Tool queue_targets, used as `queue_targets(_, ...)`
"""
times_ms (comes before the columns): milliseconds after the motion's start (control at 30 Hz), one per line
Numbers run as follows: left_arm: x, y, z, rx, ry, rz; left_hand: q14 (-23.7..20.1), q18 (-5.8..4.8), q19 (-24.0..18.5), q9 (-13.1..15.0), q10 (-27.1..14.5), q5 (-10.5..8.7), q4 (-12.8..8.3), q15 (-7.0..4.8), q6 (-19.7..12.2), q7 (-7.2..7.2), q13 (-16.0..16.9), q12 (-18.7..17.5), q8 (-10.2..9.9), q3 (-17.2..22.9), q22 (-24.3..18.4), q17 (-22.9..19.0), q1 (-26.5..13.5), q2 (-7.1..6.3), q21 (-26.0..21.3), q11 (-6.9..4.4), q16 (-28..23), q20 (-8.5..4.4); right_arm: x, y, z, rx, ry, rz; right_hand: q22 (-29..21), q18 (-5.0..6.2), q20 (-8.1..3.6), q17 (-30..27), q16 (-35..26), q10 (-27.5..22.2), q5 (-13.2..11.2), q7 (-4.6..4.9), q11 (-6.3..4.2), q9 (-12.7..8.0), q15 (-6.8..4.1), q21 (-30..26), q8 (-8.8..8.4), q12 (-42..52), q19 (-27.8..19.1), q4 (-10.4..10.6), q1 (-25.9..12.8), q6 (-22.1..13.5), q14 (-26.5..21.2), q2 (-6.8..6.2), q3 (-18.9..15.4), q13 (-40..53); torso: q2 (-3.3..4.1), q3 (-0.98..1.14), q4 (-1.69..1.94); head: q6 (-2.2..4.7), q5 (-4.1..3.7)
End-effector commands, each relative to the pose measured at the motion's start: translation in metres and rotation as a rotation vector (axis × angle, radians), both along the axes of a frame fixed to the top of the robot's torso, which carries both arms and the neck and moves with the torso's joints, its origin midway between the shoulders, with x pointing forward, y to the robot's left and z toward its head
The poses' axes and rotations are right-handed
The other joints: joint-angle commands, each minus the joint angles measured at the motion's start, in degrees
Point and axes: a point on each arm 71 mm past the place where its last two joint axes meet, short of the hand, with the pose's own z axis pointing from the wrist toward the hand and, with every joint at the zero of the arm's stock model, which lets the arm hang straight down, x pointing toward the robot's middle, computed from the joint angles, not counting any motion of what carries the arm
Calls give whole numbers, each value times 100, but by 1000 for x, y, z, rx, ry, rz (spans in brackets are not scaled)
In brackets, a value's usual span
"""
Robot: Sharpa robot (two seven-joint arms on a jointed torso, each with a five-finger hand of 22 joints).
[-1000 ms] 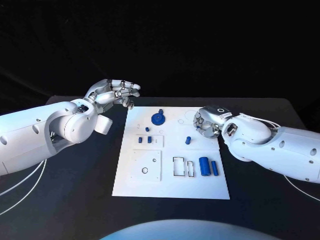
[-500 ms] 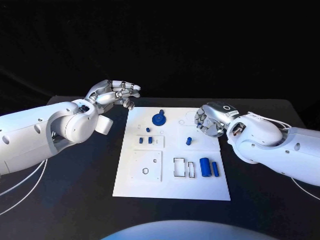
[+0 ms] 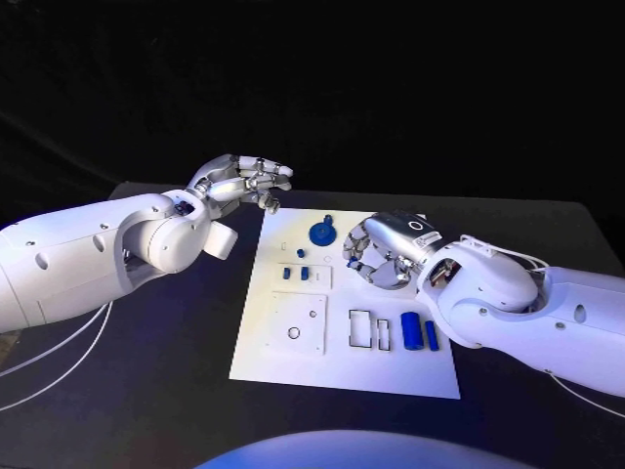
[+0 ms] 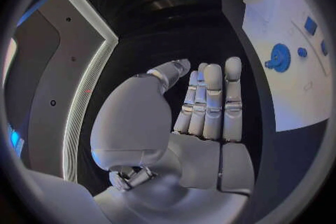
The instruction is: Assemble the parts on the task board
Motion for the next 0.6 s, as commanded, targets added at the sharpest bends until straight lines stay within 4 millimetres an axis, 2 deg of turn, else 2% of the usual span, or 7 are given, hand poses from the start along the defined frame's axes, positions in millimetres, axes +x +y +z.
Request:
queue_targets(33,0,-5,0,-13,4,-26,-44,64,7,9,-47,27,-11,-11,-44,5,-4,28,27,-15,-6,-10,1,5,-31,10,-39,-31,-6,12,-5,0,10,43,830,-79,-12,6,28,180,-1,-7,-147,6,-26,15,33,18,31,-32,5,-18,297,71,8,7,-5,-7,9,-20,139)
queue_targets(167,1,-9,0,-15,6,-34,-45,63,7,9,-51,26,-10,-10,-47,7,-5,29,28,-19,-8,-12,-4,4,-34,12,-40,-30,-13,26,-16,0,36,77,829,-78,-12,7,29,178,-1,-6,-146,10,-25,10,32,13,29,-39,2,-25,297,74,16,8,6,-7,10,8,273)
queue_targets(233,1,-10,0,-16,7,-38,-45,63,7,9,-51,26,-10,-10,-47,7,-5,29,28,-19,-8,-12,-4,4,-34,12,-40,-30,-17,32,-22,2,52,91,829,-78,-12,7,29,178,-1,-6,-146,10,-25,10,32,13,29,-39,2,-25,297,74,16,8,8,-8,4,-2,339)
queue_targets(333,1,-12,0,-17,7,-41,-45,63,7,9,-51,26,-10,-10,-47,7,-5,29,28,-19,-8,-12,-4,4,-34,12,-40,-30,-20,38,-29,2,67,102,829,-78,-12,9,30,176,2,-4,-144,15,-24,8,30,6,28,-49,-1,-32,298,78,26,10,6,-11,0,-19,385)
queue_targets(600,1,-18,0,-21,9,-53,-47,63,8,9,-55,27,-9,-8,-52,9,-6,30,28,-21,-9,-14,-7,5,-38,13,-41,-29,-25,48,-50,-2,105,116,830,-78,-11,9,30,174,2,-2,-142,20,-23,9,30,1,29,-60,-4,-39,298,81,34,11,7,-8,13,-125,529)
